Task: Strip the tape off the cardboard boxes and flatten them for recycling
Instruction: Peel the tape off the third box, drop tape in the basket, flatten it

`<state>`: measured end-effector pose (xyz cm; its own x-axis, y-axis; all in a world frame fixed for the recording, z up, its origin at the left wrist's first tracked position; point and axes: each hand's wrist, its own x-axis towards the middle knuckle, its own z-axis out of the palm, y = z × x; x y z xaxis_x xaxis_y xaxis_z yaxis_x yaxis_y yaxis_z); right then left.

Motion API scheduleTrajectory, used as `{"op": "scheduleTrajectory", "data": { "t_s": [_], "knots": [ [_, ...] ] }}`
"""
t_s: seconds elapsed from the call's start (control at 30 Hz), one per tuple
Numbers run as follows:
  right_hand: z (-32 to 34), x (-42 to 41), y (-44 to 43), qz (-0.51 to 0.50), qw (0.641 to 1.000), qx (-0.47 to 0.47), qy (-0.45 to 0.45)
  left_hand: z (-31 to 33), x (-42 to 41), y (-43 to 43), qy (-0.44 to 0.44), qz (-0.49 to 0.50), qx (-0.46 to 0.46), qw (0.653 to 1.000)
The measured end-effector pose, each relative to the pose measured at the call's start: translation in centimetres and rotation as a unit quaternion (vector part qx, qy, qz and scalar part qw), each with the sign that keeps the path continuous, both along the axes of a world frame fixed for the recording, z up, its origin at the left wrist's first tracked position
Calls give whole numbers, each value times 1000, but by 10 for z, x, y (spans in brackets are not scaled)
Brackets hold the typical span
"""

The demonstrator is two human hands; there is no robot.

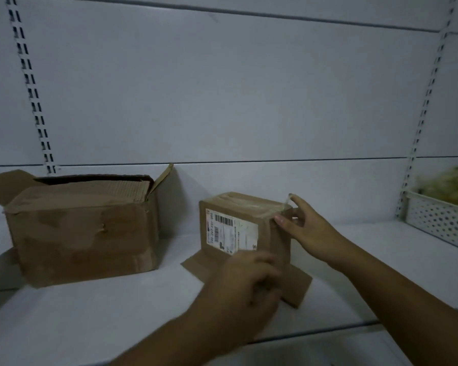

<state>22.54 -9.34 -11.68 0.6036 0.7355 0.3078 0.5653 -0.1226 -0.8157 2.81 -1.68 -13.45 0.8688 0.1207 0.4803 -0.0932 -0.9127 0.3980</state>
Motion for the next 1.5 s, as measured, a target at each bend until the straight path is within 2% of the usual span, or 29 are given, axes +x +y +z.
{"op": "scheduleTrajectory", "data": {
  "t_s": [0.07,0.13,0.2,0.3,0.43,0.57,0.67,0.77,0.9,0.97,1.03,1.1,1.5],
  "knots": [
    [-5,8,-4,4,1000,-2,-9,24,4,20,-62,30,-9,998],
    [-10,14,-9,11,1000,-11,-27,45,18,43,-88,70,-19,994],
    [-14,19,-15,-2,998,-28,-52,58,36,67,-58,80,20,995],
    [-18,25,-20,-42,993,-57,-92,61,64,91,39,69,100,992],
    [-16,29,-38,-146,971,-102,-160,43,99,79,41,100,228,968],
    [-17,30,-60,-174,964,9,-201,38,108,47,61,119,317,939],
    [-25,23,-68,-139,950,74,-268,51,109,34,76,135,283,946],
    [-34,19,-65,-103,943,57,-313,65,118,26,101,150,288,940],
    [-36,21,-56,-96,941,58,-318,73,136,32,70,149,167,972],
    [-33,26,-55,-88,937,63,-333,68,144,38,128,143,87,978],
    [-31,30,-54,-82,931,66,-351,64,149,43,216,137,36,966],
    [-32,33,-53,-81,925,76,-364,63,151,44,239,136,32,961],
    [-28,40,-51,-90,909,132,-384,64,150,42,224,146,15,964]
  ]
}}
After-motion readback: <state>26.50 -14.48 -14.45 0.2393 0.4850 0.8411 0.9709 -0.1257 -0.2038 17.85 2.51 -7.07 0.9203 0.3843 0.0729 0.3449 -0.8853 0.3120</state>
